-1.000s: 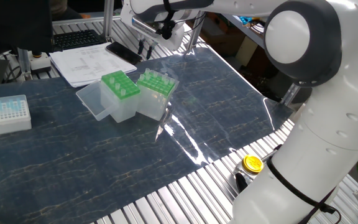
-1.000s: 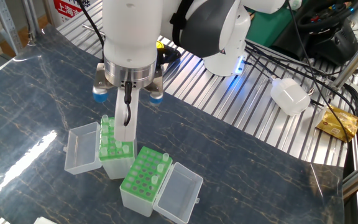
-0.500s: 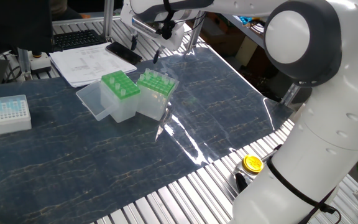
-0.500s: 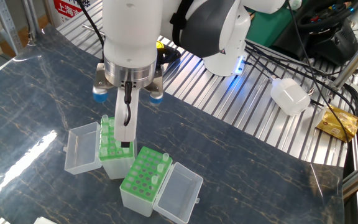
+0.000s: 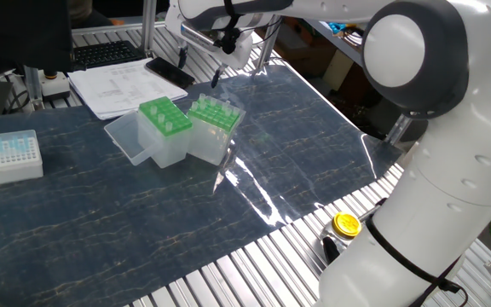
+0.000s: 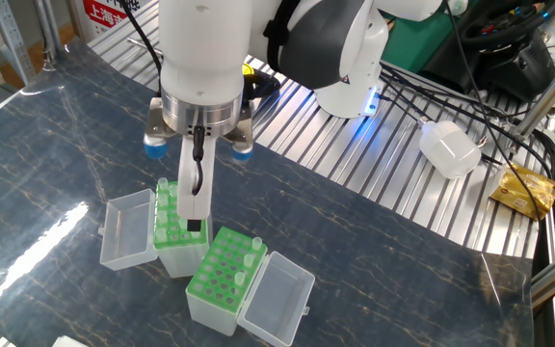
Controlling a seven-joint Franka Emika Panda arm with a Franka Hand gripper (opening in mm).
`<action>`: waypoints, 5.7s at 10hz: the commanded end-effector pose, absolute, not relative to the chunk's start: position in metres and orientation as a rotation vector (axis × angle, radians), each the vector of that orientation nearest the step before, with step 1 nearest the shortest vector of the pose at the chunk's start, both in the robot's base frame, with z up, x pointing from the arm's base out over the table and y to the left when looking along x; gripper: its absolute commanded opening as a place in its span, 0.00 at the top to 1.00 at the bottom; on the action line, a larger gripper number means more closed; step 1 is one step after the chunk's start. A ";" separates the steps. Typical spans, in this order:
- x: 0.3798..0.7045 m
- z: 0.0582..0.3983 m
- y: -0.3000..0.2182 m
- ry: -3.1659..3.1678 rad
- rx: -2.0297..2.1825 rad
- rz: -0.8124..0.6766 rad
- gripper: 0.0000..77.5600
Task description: Transfer all large pipette tips from one holder to another
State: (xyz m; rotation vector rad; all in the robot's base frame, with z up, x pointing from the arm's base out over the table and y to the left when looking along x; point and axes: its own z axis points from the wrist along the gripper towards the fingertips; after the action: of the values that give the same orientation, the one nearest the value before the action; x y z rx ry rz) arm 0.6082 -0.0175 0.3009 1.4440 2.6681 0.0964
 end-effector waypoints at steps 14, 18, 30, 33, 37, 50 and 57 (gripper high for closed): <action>0.602 0.231 -0.016 2.591 1.629 0.064 0.00; 0.604 0.225 -0.020 2.605 1.611 0.070 0.00; 0.612 0.211 -0.020 2.600 1.617 0.065 0.00; 0.612 0.211 -0.020 2.602 1.609 0.056 0.00; 0.612 0.211 -0.020 2.587 1.629 0.048 0.00; 0.612 0.211 -0.020 2.586 1.630 0.048 0.99; 0.602 0.238 -0.026 2.553 1.627 0.051 0.99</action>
State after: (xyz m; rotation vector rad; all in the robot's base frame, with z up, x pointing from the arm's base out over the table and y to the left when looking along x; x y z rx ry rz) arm 0.6088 -0.0208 0.2124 1.6302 2.5814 0.0467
